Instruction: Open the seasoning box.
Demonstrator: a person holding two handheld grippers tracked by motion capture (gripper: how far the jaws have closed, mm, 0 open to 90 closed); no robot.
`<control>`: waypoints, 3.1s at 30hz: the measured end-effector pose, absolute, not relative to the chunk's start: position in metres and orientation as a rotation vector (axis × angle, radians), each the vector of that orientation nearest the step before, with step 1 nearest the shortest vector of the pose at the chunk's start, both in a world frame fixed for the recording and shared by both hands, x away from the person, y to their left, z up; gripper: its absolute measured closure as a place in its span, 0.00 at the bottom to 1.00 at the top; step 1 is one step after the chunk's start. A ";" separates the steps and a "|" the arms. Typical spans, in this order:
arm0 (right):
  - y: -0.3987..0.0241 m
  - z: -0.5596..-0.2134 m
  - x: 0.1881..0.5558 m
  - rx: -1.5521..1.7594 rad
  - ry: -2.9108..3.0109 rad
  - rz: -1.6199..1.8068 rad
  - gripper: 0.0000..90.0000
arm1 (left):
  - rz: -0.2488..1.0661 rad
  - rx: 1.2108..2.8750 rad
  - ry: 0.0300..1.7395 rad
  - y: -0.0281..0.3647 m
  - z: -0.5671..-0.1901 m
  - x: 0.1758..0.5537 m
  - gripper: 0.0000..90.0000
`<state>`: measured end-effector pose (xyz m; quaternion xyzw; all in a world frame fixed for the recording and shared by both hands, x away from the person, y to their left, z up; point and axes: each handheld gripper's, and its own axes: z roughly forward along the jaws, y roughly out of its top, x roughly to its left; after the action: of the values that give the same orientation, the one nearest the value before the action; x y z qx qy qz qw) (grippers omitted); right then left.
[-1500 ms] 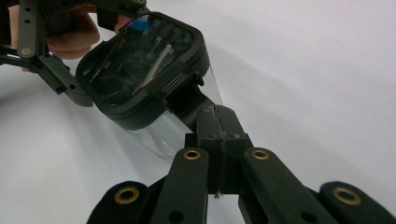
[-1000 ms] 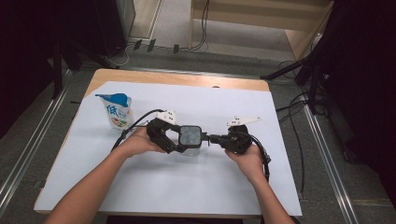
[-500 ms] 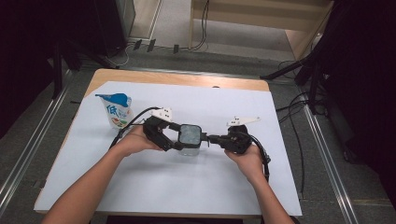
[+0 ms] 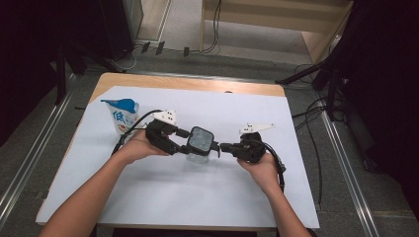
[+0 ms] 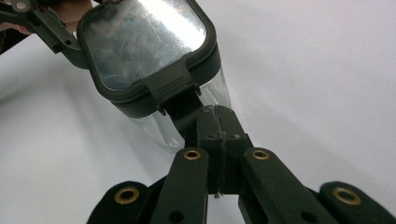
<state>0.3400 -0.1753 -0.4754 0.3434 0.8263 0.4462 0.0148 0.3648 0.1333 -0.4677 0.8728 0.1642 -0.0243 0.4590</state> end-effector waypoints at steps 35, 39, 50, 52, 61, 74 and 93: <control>-0.166 -0.479 0.324 0.995 2.655 1.353 1.00 | -0.104 2.135 0.398 0.124 -0.451 0.370 0.93; -0.168 -0.479 0.326 1.004 2.645 1.356 1.00 | -0.105 2.138 0.403 0.121 -0.450 0.370 0.93; -0.176 -0.477 0.333 1.040 2.611 1.366 1.00 | -0.118 2.137 0.423 0.108 -0.444 0.371 0.96; -0.178 -0.476 0.333 1.051 2.597 1.374 1.00 | -0.110 2.141 0.423 0.107 -0.442 0.371 0.97; -0.182 -0.478 0.339 1.077 2.572 1.369 1.00 | -0.127 2.132 0.428 0.103 -0.438 0.372 0.97; -0.182 -0.479 0.339 1.089 2.569 1.374 1.00 | -0.132 2.135 0.440 0.087 -0.428 0.374 1.00; -0.182 -0.480 0.340 1.103 2.540 1.396 1.00 | -0.125 2.141 0.435 0.060 -0.428 0.376 1.00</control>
<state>0.3401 -0.1818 -0.4801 0.3557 0.8188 0.4502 0.0203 0.3763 0.0600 -0.4283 0.8693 0.1765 -0.0506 0.4588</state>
